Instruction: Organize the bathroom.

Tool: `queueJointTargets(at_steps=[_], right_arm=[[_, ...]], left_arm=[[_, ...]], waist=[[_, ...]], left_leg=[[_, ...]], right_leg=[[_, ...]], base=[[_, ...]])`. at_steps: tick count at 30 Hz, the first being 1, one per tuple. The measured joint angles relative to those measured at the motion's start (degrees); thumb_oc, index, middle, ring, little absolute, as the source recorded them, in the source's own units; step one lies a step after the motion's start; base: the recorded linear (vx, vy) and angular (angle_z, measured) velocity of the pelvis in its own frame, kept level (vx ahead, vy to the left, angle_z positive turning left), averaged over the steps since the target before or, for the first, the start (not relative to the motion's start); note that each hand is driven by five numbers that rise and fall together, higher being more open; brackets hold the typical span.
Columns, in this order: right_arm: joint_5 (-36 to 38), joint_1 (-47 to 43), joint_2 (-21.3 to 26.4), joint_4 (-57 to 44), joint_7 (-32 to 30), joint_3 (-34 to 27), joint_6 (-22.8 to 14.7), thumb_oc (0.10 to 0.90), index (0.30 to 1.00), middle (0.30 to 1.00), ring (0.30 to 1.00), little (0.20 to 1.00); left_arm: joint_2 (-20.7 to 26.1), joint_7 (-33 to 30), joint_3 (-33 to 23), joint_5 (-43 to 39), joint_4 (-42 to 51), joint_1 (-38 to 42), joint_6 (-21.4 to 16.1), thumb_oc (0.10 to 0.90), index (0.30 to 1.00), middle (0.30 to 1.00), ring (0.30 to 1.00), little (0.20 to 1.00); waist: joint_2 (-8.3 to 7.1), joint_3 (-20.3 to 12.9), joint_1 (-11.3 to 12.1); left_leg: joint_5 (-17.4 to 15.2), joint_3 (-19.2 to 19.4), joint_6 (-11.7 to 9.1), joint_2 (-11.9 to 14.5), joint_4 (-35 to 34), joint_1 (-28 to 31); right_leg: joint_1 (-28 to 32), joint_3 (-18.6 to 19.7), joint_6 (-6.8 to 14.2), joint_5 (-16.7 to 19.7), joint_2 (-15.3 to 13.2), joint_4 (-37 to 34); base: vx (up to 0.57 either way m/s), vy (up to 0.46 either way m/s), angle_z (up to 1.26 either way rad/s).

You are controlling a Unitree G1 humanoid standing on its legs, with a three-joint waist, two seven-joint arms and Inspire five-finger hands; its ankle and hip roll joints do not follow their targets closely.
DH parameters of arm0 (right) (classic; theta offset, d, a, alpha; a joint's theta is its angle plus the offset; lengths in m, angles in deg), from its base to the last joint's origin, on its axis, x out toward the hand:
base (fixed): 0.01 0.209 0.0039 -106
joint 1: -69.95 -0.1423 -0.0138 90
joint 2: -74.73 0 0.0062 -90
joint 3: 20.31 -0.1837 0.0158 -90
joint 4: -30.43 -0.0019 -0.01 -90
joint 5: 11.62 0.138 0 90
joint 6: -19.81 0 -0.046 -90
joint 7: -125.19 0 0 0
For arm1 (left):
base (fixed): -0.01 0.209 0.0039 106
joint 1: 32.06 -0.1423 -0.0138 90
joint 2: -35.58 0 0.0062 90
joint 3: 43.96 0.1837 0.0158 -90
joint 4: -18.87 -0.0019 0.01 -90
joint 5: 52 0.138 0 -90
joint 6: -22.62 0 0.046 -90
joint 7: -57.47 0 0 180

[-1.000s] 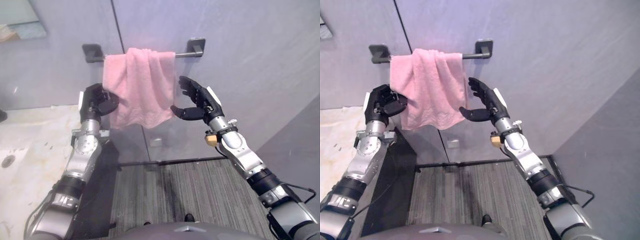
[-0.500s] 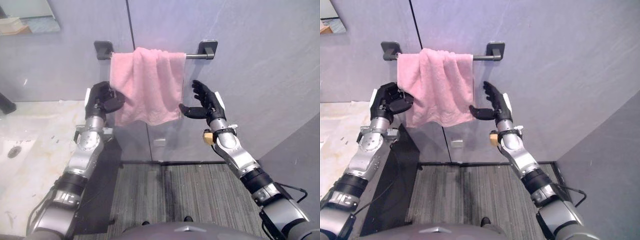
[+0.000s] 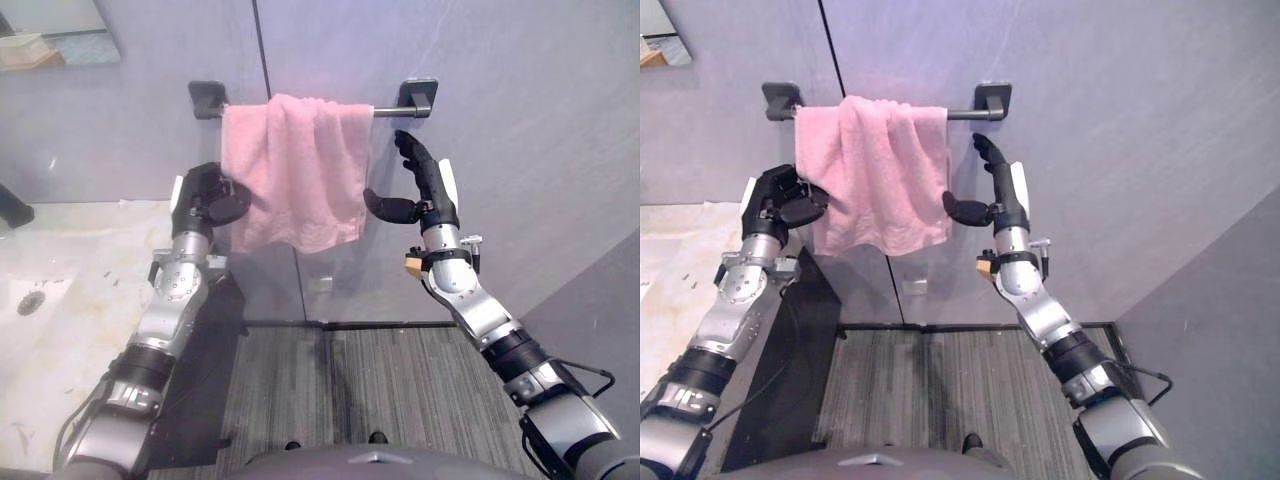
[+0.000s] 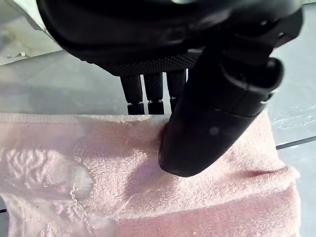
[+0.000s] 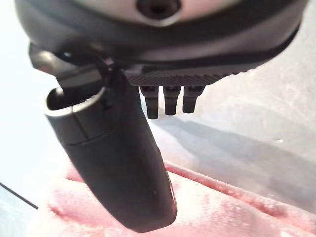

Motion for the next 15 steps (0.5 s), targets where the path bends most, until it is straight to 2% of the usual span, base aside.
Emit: queueJointTargets(at_steps=[2,9,12,15], right_arm=[[0.0,0.0,0.0,-0.3,0.0,0.0,-1.1,0.800,0.900,0.900,0.900,0.900],[1.4,-0.2,0.7,-0.2,2.6,0.0,-1.1,0.800,0.900,0.900,0.900,0.900],[5.0,-1.6,0.7,0.5,6.6,0.0,-1.0,0.800,0.900,0.900,0.900,0.900],[5.6,-3.4,0.8,1.4,10.2,0.2,-0.9,0.800,0.900,0.900,0.900,0.900]], left_arm=[[-0.1,0.0,0.0,0.0,0.0,0.0,0.0,0.400,0.300,0.300,0.300,0.300],[-0.2,0.1,0.0,0.0,0.0,0.0,0.0,0.400,0.300,0.300,0.300,0.300],[-0.5,0.2,0.0,0.0,0.0,0.0,0.0,0.400,0.300,0.300,0.300,0.300],[-0.8,0.7,0.0,0.0,0.0,0.1,0.0,0.400,0.300,0.300,0.300,0.300]], waist=[[0.07,0.0,-0.1],[0.12,0.1,0.1],[0.12,0.1,0.2],[0.11,0.1,0.6]], left_leg=[[0.0,0.0,0.0,0.0,0.0,0.0],[0.0,-0.1,0.0,0.0,0.0,0.0],[0.0,-0.3,0.0,0.1,0.0,0.1],[0.0,-0.4,0.0,0.1,0.0,0.1]], right_leg=[[0.0,0.0,0.0,0.0,0.0,0.0],[0.1,-0.2,0.0,0.0,0.0,0.0],[0.3,-0.4,-0.1,-0.1,0.0,0.0],[0.4,-0.5,-0.1,-0.1,0.0,0.0]], base=[[0.00,0.000,0.00],[0.00,-0.001,0.00],[0.02,-0.004,0.02],[0.04,-0.010,0.02]])
